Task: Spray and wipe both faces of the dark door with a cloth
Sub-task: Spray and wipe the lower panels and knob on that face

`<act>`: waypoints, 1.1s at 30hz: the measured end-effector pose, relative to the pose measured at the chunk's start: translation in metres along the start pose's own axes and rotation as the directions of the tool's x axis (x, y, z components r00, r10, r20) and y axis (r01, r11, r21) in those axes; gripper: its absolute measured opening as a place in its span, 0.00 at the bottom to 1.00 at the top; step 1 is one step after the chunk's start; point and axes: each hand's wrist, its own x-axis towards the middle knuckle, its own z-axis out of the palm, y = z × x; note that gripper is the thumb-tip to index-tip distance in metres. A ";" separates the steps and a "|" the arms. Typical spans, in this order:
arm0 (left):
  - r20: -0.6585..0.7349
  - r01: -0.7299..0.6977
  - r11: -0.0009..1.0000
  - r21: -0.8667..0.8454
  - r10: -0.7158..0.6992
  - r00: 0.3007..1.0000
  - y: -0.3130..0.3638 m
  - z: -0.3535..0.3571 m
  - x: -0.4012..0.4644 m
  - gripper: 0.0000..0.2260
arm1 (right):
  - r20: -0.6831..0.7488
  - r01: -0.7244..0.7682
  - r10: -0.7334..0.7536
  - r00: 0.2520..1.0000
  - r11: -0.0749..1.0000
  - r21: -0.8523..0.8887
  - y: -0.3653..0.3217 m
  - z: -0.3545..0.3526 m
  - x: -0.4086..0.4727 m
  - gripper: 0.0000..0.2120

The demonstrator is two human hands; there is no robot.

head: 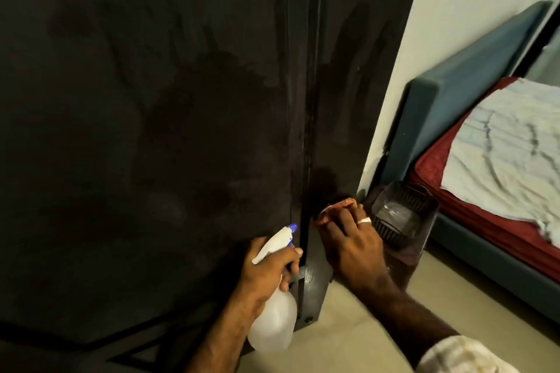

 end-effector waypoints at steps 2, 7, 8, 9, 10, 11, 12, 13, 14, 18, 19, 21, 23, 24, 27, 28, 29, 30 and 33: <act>0.048 0.005 1.000 0.011 -0.006 0.999 -0.001 -0.005 0.002 0.12 | -0.020 -0.234 0.238 0.971 0.965 0.119 0.000 -0.011 -0.001 0.11; 0.138 0.017 0.999 0.030 -0.021 0.990 -0.006 -0.032 0.011 0.20 | 0.361 -0.732 0.674 0.645 0.410 0.544 -0.023 -0.023 -0.014 0.13; 0.160 0.025 0.999 0.029 -0.029 0.987 -0.008 -0.038 0.010 0.22 | 0.476 -0.780 0.676 0.562 0.242 0.577 -0.031 -0.026 -0.012 0.14; 0.173 0.028 0.999 0.035 -0.034 0.984 -0.009 -0.041 0.010 0.22 | 0.603 -0.805 0.633 0.486 0.057 0.590 -0.034 -0.033 -0.006 0.15; 0.186 0.036 0.998 0.047 -0.044 0.981 -0.012 -0.044 0.010 0.19 | 0.705 -0.820 0.570 0.423 -0.092 0.565 -0.034 -0.041 -0.001 0.15; 0.198 0.045 0.997 0.060 -0.056 0.979 -0.015 -0.046 0.009 0.16 | 0.784 -0.822 0.496 0.373 -0.215 0.527 -0.033 -0.050 0.005 0.14; 0.206 0.054 0.996 0.065 -0.066 0.976 -0.017 -0.048 0.009 0.14 | 0.833 -0.837 0.438 0.339 -0.265 0.480 -0.028 -0.054 0.009 0.14; 0.227 0.063 0.996 0.068 -0.077 0.971 -0.020 -0.050 0.008 0.13 | 0.859 -0.871 0.418 0.297 -0.251 0.423 -0.026 -0.060 0.013 0.15; 0.249 0.065 0.996 0.069 -0.080 0.965 -0.022 -0.051 0.008 0.12 | 0.854 -0.913 0.448 0.264 -0.169 0.371 -0.020 -0.057 0.014 0.15; 0.334 0.049 0.995 0.084 -0.074 0.940 -0.024 -0.054 0.005 0.08 | 0.560 -0.909 0.718 0.415 0.352 0.223 -0.039 -0.046 0.014 0.17; 0.335 0.045 0.997 0.070 -0.066 0.940 -0.024 -0.055 0.005 0.08 | 0.433 -0.844 0.744 0.509 0.531 0.080 -0.048 -0.043 0.011 0.21; 0.334 0.052 0.997 0.050 -0.066 0.940 -0.022 -0.058 0.009 0.10 | 0.265 -0.666 0.693 0.671 0.720 -0.196 -0.054 -0.035 -0.004 0.28; 0.328 0.066 0.997 0.039 -0.075 0.941 -0.019 -0.063 0.014 0.16 | 0.209 -0.561 0.619 0.757 0.779 -0.279 -0.055 -0.032 -0.015 0.29; 0.331 0.073 0.996 0.042 -0.083 0.940 -0.018 -0.066 0.015 0.19 | 0.187 -0.527 0.580 0.793 0.806 -0.268 -0.055 -0.034 -0.018 0.28; 0.344 0.063 0.994 0.084 -0.088 0.935 -0.021 -0.071 0.019 0.19 | 0.152 -0.394 0.428 0.891 0.895 -0.208 -0.053 -0.046 -0.024 0.26; 0.347 0.062 0.994 0.088 -0.089 0.934 -0.023 -0.072 0.019 0.19 | 0.168 -0.357 0.388 0.906 0.915 -0.190 -0.052 -0.051 -0.025 0.26; 0.346 0.060 0.994 0.086 -0.086 0.934 -0.024 -0.072 0.020 0.19 | 0.200 -0.326 0.352 0.914 0.933 -0.153 -0.049 -0.058 -0.025 0.27; 0.347 0.063 0.995 0.082 -0.087 0.934 -0.026 -0.070 0.020 0.19 | 0.231 -0.294 0.314 0.921 0.949 -0.116 -0.046 -0.067 -0.023 0.27; 0.353 0.065 0.996 0.068 -0.085 0.932 -0.027 -0.067 0.020 0.16 | 0.241 -0.278 0.257 0.936 0.959 0.061 -0.036 -0.090 -0.017 0.21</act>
